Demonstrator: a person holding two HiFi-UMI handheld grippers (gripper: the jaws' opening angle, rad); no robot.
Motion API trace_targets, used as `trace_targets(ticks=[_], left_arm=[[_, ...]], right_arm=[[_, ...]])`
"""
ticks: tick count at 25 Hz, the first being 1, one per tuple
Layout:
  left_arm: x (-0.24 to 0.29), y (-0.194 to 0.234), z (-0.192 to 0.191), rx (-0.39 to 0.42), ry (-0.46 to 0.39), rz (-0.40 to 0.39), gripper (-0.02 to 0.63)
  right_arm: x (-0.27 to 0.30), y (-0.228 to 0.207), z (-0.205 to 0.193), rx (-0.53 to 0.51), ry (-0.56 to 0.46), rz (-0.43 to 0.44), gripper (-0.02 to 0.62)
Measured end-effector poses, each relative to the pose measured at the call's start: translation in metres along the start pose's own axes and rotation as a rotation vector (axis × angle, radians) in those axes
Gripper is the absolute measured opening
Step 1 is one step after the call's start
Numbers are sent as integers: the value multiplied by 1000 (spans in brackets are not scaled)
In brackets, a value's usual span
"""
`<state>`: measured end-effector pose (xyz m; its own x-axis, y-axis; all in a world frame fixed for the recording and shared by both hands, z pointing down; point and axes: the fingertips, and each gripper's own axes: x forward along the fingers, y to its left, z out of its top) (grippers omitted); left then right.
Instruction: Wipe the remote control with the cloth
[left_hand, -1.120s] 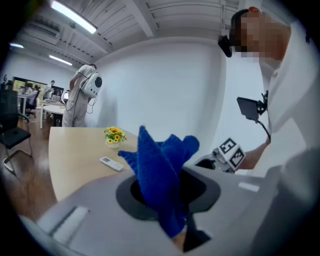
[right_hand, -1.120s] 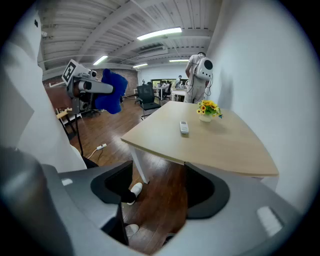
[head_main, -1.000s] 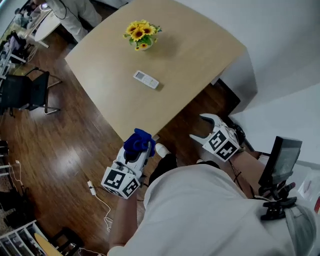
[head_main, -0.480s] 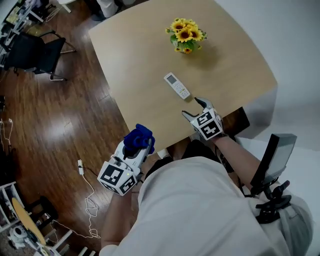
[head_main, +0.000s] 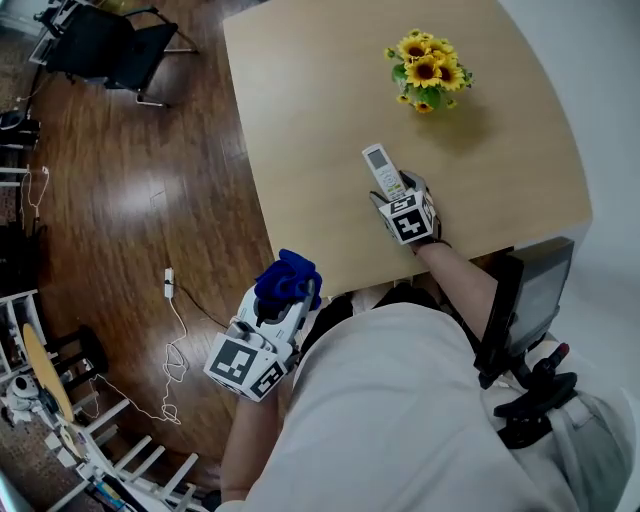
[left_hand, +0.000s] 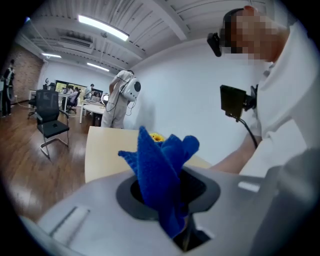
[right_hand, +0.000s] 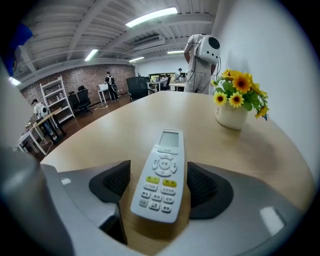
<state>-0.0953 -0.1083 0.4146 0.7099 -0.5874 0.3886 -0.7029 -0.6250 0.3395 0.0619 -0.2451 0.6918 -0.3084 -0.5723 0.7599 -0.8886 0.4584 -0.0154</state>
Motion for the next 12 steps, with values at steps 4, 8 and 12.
trace_targets(ticks=[4, 8, 12], left_arm=[[-4, 5, -5, -18, -2, 40, 109], [-7, 11, -3, -20, -17, 72, 109], [-9, 10, 1, -6, -29, 70, 109]], right_arm=[[14, -6, -6, 48, -5, 7, 347], [15, -15, -8, 48, -9, 21, 264], [10, -17, -11, -27, 26, 71, 261]])
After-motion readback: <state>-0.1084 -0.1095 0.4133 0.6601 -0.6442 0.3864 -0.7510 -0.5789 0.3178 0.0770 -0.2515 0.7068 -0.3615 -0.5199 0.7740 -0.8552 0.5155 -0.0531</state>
